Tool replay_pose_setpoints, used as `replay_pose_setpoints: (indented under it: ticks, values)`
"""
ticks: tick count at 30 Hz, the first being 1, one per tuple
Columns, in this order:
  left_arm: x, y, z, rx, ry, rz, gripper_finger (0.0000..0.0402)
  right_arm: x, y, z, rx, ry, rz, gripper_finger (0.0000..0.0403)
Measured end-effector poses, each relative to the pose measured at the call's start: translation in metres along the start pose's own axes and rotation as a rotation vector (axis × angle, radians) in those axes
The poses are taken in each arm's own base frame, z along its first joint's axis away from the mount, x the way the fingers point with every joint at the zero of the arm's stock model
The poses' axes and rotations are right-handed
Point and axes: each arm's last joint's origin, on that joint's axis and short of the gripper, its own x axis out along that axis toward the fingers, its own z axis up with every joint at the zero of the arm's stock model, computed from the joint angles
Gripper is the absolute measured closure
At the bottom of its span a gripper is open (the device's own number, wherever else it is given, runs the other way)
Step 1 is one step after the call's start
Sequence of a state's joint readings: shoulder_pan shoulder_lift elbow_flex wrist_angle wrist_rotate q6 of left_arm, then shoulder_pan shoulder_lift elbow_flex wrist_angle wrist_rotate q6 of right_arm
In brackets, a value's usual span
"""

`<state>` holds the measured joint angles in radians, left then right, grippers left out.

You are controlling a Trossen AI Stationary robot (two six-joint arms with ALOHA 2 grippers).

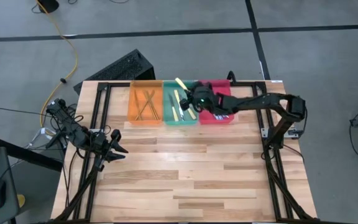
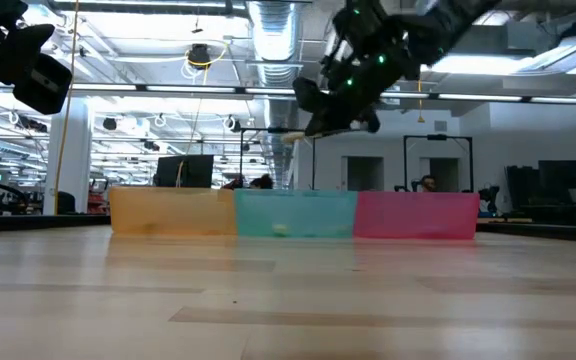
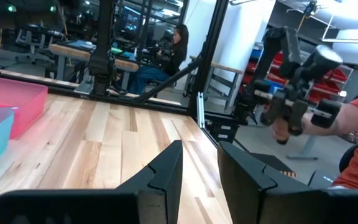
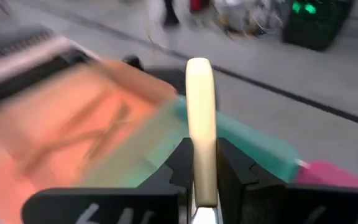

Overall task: Sort silverware by color (type)
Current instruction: Put the yellow table knife into the blue bin

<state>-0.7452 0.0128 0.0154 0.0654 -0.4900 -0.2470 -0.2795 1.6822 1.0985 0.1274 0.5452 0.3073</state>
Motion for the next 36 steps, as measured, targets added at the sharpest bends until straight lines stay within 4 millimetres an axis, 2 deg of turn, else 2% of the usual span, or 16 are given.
replay_pose_setpoints:
  ticks: [4, 10, 16, 22, 36]
  values:
    - [0.000, 0.000, 0.000, 0.000, 0.001, -0.004, 0.0312, 0.006, -0.006, -0.016, 0.082, -0.107, 0.088, 0.0347]
    - [0.000, 0.000, 0.000, 0.000, 0.001, -0.005, 0.0312, 0.032, 0.003, -0.031, 0.168, -0.184, 0.165, 0.0347]
    - [0.000, 0.000, 0.000, 0.000, 0.001, -0.005, 0.0312, 0.052, 0.010, -0.054, 0.239, -0.175, 0.104, 0.0347]
    - [0.000, 0.000, 0.000, 0.000, 0.001, -0.006, 0.0312, 0.059, 0.009, -0.067, 0.240, -0.143, 0.061, 0.0347]
    - [0.000, 0.000, 0.000, 0.000, 0.002, -0.005, 0.0312, 0.062, 0.004, -0.074, 0.243, -0.076, 0.031, 0.0346]
